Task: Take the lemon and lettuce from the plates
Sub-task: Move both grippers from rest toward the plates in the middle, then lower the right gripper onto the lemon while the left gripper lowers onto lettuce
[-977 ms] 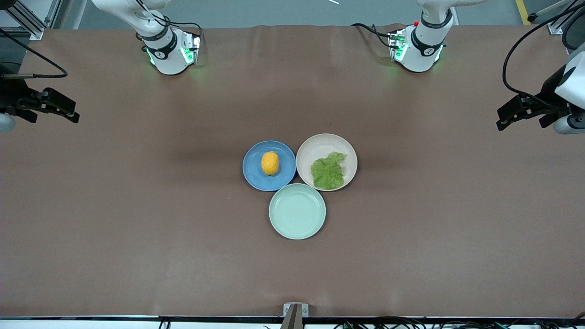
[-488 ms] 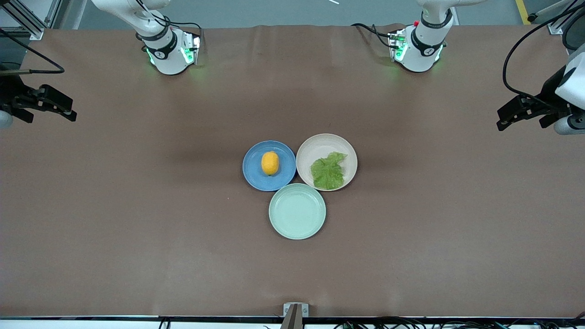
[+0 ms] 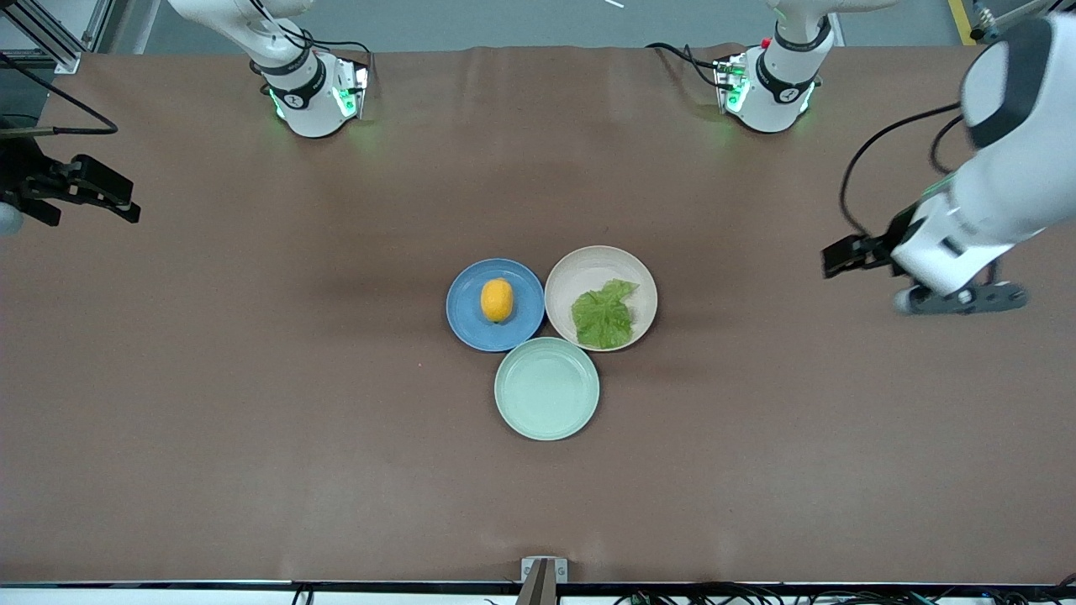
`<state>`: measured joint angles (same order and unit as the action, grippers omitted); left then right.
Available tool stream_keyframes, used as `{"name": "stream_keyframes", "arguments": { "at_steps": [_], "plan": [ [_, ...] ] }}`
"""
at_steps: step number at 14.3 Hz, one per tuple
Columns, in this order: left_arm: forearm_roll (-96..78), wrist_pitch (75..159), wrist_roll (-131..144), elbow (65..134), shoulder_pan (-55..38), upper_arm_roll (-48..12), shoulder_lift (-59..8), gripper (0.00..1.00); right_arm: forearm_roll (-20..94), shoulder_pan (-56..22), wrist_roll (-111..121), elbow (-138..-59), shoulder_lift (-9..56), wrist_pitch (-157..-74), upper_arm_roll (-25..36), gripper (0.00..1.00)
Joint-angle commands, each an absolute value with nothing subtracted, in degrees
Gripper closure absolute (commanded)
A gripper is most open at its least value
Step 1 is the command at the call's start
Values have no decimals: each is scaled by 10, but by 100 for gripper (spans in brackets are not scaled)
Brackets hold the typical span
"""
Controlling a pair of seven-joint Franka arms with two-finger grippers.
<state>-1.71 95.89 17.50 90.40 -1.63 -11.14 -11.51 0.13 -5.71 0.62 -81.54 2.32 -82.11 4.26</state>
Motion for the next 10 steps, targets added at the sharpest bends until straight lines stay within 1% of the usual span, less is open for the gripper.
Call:
{"name": "stream_keyframes", "arguments": {
  "at_steps": [1, 3, 5, 7, 8, 10],
  "plan": [
    [-24, 1003, 316, 905, -69, -112, -158, 0, 1, -77, 1, -817, 22, -812, 33, 0],
    [-24, 1066, 407, 931, -103, -112, -184, 0, 1, -132, -47, -829, 23, -816, 34, 0],
    [-22, 1123, 505, 957, -146, -112, -209, 0, 0, -206, -124, -835, 35, -820, 34, 0],
    [-11, 1163, 607, 971, -177, -111, -234, 0, 2, -270, -190, -835, 71, -845, 33, 0],
    [-7, 1183, 653, 978, -189, -111, -245, 0, 7, -292, -217, -836, 93, -864, 33, 0],
    [4, 1240, 747, 1013, -213, -111, -257, 0, 48, -326, -272, -838, 141, -911, 34, 0]
  ]
}}
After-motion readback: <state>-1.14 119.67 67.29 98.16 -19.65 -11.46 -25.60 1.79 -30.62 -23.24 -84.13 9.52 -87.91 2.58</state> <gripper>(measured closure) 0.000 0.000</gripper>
